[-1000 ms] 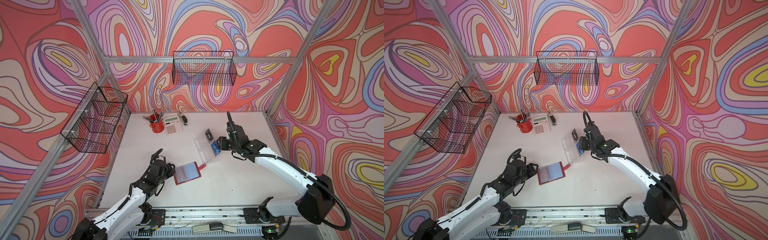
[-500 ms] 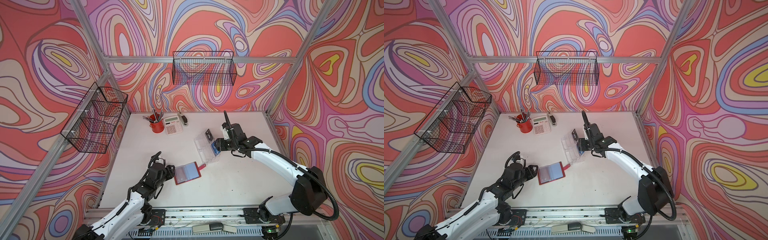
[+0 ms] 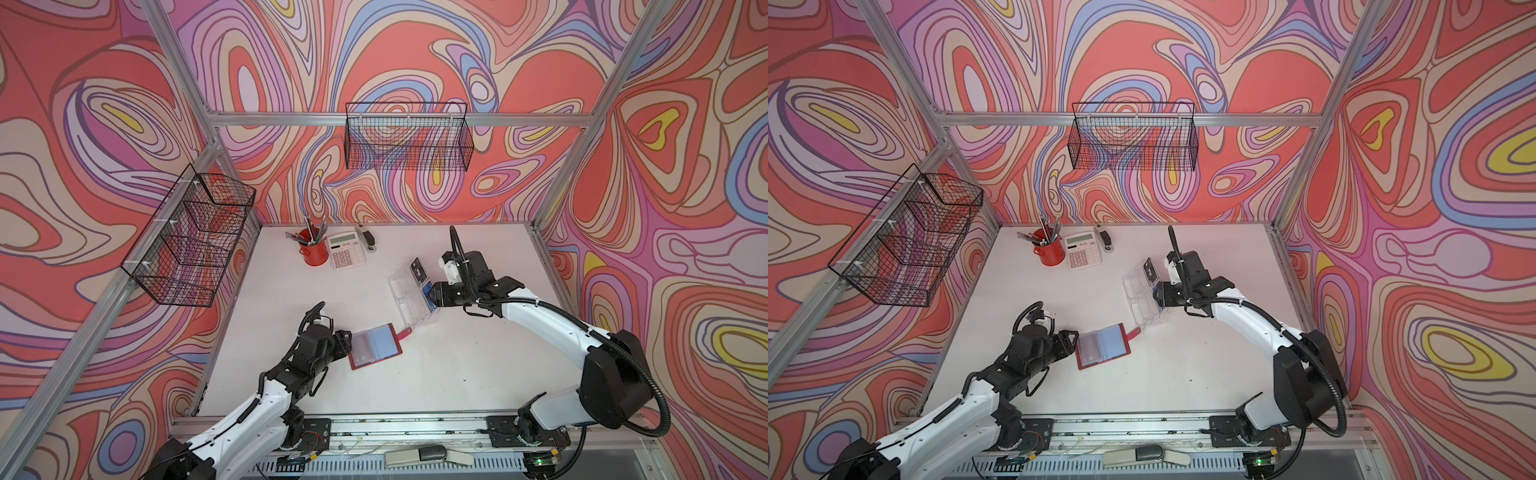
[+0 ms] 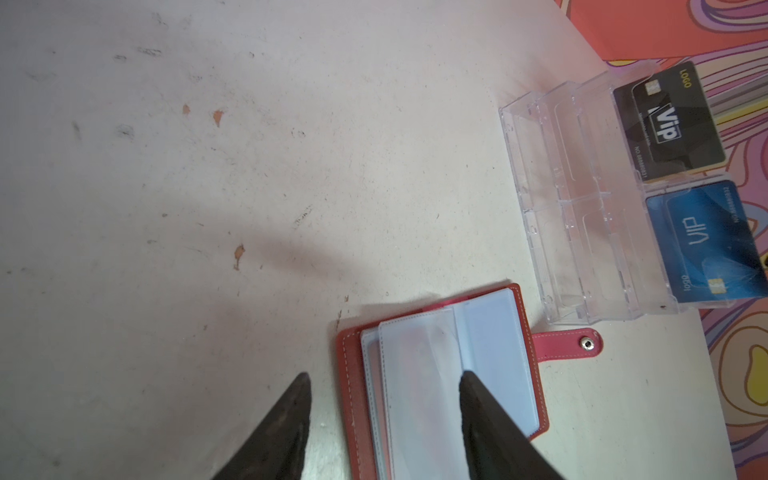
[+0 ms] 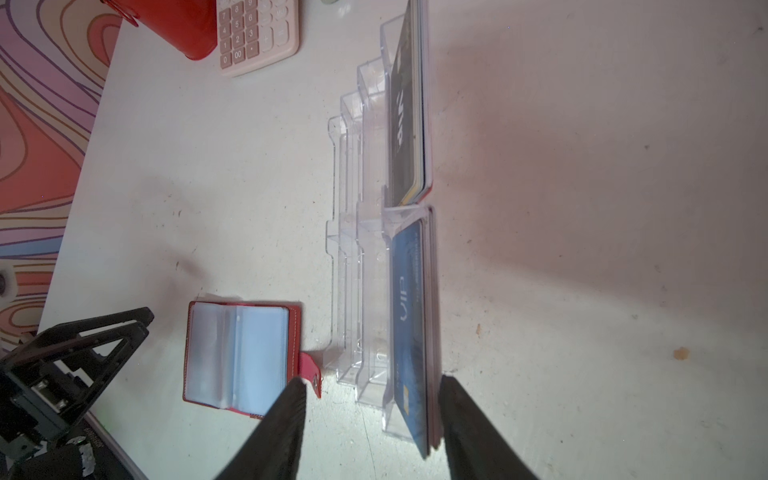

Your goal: Put the credit cards into the card holder

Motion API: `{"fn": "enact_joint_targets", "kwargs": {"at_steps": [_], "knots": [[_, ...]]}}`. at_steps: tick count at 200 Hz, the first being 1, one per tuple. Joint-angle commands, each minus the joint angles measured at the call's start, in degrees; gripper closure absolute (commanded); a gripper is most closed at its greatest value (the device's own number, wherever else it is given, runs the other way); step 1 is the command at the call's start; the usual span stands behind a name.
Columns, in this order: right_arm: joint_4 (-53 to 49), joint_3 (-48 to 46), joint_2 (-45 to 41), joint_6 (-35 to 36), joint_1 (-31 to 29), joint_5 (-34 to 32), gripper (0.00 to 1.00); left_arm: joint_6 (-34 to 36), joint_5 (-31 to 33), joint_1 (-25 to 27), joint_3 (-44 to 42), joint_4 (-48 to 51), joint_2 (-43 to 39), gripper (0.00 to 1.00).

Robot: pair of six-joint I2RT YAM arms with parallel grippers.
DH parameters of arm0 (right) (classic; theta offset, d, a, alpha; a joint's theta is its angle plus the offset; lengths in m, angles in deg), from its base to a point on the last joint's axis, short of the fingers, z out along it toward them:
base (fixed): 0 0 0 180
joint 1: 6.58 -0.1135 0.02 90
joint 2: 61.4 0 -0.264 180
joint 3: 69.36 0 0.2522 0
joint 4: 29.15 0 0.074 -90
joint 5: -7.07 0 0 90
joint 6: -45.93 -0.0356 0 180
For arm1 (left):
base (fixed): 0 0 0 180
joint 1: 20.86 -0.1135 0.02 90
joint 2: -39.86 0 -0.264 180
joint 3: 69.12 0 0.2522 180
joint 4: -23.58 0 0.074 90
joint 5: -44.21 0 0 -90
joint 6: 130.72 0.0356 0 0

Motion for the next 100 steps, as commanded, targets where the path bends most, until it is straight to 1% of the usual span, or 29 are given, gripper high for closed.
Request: {"fn": "enact_joint_targets", "kwargs": {"at_steps": [1, 21, 45, 59, 81, 100], "knots": [[1.0, -0.5, 1.2, 0.7, 0.0, 2.3, 0.48, 1.3, -0.9, -0.1, 1.2, -1.3, 0.8, 0.41], [0.7, 0.0, 1.9, 0.7, 0.0, 3.0, 0.52, 1.3, -0.8, -0.1, 1.1, -1.8, 1.8, 0.40], [0.7, -0.1, 1.8, 0.7, 0.0, 3.0, 0.52, 1.3, -1.5, -0.1, 1.4, -2.3, 3.2, 0.40], [0.4, 0.1, 1.6, 0.7, 0.0, 2.4, 0.55, 1.4, -2.0, -0.1, 1.9, -2.2, 4.0, 0.40], [-0.6, 0.1, -0.5, 0.3, 0.1, -2.3, 0.55, 1.4, -2.5, -0.1, 2.0, -2.7, 5.3, 0.40], [0.0, -1.0, -3.5, -0.3, 0.0, -6.9, 0.52, 1.6, -3.0, -0.1, 2.5, -2.5, 6.2, 0.40]]}}
